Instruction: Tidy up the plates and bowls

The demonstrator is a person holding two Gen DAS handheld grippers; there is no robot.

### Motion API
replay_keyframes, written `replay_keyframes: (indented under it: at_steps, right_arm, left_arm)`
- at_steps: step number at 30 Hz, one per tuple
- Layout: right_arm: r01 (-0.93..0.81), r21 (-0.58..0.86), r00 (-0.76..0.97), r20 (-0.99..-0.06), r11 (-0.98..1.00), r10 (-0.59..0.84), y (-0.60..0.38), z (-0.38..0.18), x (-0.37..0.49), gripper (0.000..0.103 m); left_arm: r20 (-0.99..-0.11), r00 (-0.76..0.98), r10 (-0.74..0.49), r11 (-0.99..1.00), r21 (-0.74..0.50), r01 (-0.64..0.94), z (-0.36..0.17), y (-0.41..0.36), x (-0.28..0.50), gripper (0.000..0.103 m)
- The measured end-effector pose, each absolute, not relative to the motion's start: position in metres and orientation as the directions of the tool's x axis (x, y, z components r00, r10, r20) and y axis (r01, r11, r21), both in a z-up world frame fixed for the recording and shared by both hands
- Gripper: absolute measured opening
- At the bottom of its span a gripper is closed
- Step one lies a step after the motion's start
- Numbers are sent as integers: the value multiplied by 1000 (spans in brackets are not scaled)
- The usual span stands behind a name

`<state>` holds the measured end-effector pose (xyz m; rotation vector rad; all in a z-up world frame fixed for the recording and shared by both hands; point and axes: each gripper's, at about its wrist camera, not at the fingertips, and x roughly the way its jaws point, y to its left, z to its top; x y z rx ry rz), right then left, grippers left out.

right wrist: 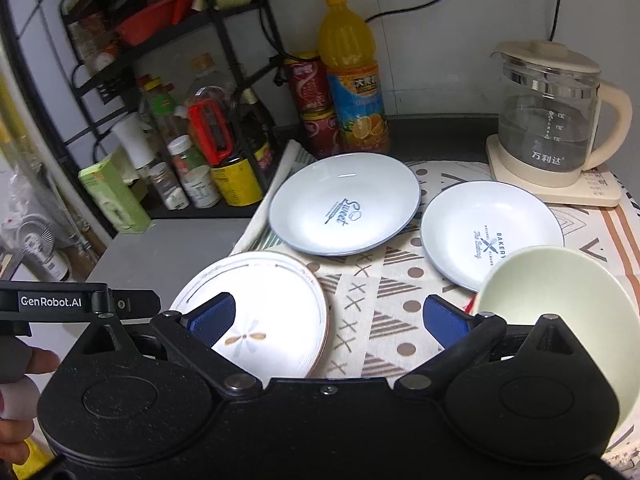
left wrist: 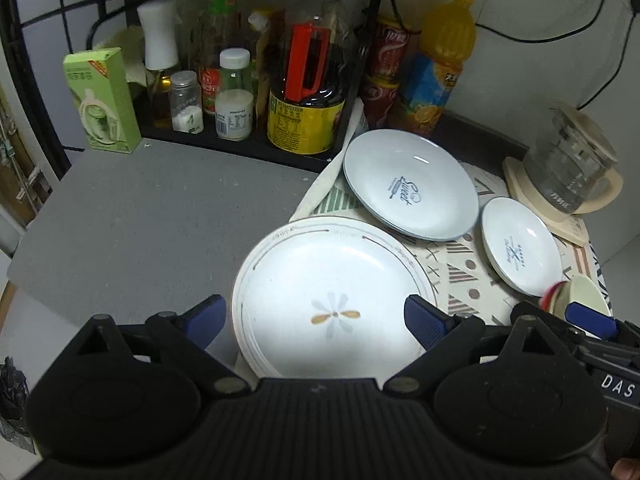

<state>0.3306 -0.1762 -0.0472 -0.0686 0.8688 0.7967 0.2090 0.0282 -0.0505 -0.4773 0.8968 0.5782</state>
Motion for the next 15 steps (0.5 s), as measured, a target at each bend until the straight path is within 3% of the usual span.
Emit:
replay_keyframes:
  at_steps: [9,15]
  right_arm:
    - [-559,292,412,-715,777,565,-142,-54,358,83]
    - [-474,323,415,-739,819,531,-122,-69,376,67]
  left_arm:
    - [-798,575,180,823,-198,-533,-48,68,255,90]
    - [-802,588,106,847,-237,-476,-57,94,290,71]
